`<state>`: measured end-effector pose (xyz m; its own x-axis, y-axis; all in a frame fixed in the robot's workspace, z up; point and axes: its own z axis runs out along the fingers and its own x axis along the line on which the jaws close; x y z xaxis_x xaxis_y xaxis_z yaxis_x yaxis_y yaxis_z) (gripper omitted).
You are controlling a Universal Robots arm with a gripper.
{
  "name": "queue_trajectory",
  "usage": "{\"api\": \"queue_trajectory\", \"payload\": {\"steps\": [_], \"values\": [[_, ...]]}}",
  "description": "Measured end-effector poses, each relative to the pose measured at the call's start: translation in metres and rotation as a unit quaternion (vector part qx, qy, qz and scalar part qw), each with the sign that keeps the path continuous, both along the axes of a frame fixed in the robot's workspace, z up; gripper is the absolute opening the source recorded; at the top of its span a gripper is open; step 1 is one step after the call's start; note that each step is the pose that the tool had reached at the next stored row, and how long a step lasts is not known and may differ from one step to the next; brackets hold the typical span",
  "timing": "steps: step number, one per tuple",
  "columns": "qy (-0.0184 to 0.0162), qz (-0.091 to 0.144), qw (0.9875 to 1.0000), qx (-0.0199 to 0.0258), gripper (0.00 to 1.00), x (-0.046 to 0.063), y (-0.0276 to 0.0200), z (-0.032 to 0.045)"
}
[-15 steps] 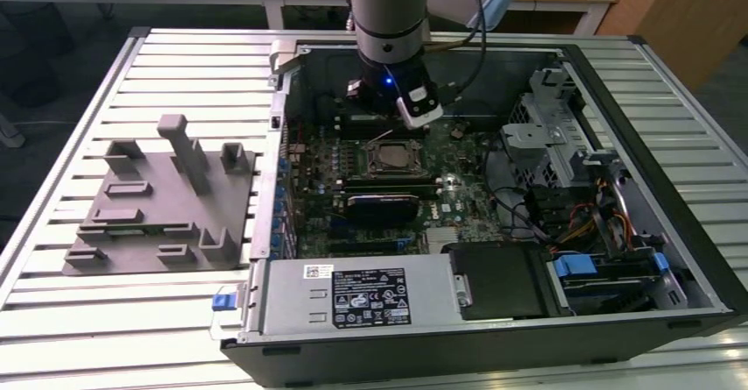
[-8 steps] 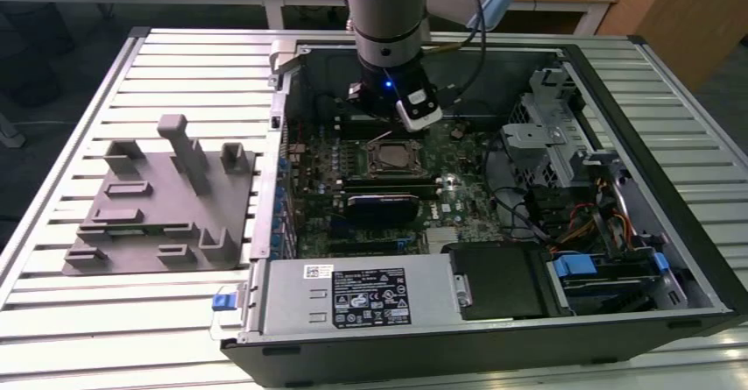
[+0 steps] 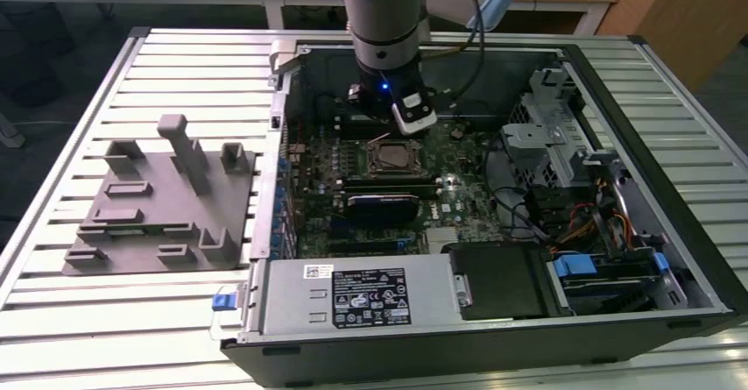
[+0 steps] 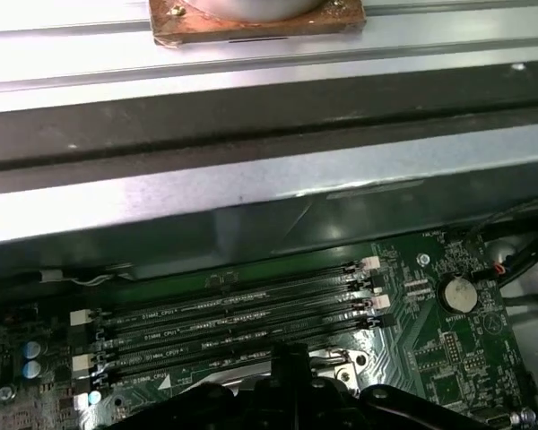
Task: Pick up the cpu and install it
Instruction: 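Install the first cpu locking lever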
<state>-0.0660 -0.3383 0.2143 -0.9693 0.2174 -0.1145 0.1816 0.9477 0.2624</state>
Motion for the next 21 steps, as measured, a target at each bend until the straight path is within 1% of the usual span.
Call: {"api": "queue_trajectory", "payload": {"steps": [5, 10, 14, 19, 21], "values": [[0.0, -0.019, 0.9998, 0.0, 0.11, -0.0017, 0.002, -0.0025], [0.0, -0.024, 0.9997, -0.0003, 0.11, -0.0017, 0.0067, -0.0043], [0.0, -0.024, 0.9997, -0.0027, 0.11, -0.0017, 0.0069, -0.005], [-0.0001, -0.024, 0.9997, -0.0032, 0.11, -0.0017, 0.007, -0.0061], [-0.0001, -0.024, 0.9997, -0.0055, 0.11, -0.0018, 0.007, -0.0082]]}}
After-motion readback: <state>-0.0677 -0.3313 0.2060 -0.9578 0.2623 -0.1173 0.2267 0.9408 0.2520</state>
